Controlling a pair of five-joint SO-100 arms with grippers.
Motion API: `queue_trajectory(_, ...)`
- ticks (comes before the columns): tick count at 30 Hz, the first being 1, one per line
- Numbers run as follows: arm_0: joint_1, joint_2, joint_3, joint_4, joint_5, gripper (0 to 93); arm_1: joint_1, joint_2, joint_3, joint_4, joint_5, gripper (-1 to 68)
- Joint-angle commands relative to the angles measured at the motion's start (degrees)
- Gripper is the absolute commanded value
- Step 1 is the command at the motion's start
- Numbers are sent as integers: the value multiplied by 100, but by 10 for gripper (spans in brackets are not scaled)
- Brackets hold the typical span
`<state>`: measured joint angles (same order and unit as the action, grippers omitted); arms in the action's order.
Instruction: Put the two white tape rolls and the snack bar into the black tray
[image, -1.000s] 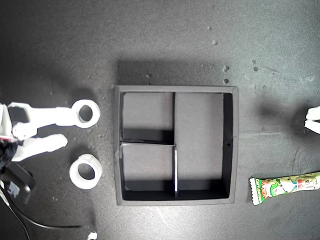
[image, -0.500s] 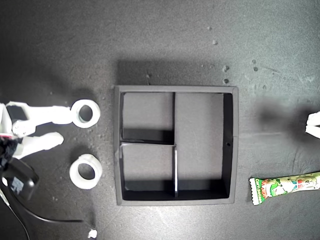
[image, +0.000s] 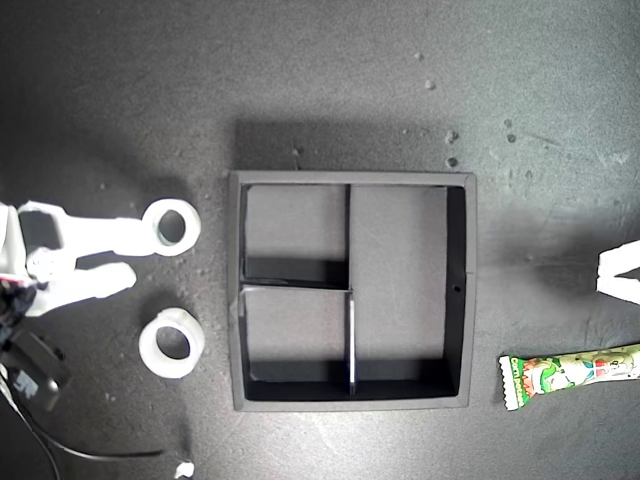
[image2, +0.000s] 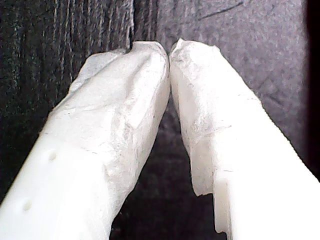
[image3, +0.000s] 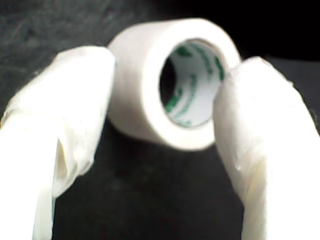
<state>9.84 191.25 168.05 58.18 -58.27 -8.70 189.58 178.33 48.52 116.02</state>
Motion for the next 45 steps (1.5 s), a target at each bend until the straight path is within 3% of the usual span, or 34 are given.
queue_trajectory(1, 79, 246, -448, -105, 123, 163, 158, 35, 70, 35, 396, -4)
queue_trajectory(6, 0, 62, -1178, -114, 316, 166, 299, 35, 70, 185, 1397, -4)
queue_trajectory(10, -176, -1564, -2101, -211, 272, 171, 369, 35, 70, 158, 1371, -4)
queue_trajectory(14, -193, -3393, -2874, -193, 158, 182, 519, 35, 70, -589, -914, -4)
queue_trajectory(18, -237, -4298, -2865, -237, -97, 197, 149, 35, 70, -1811, -3639, -1)
queue_trajectory(22, -246, -4693, -2575, -492, -308, 201, -413, 35, 70, -2355, -5449, 96)
queue_trajectory(26, -237, -4825, -2364, -835, -290, 199, -677, 35, 62, -2628, -6328, 119)
queue_trajectory(33, -123, -5133, -2382, -879, -343, 191, -817, 35, -272, -2558, -7172, 141)
queue_trajectory(45, -26, -5818, -2276, -1512, -413, 178, -562, 35, -378, -2224, -6873, 152)
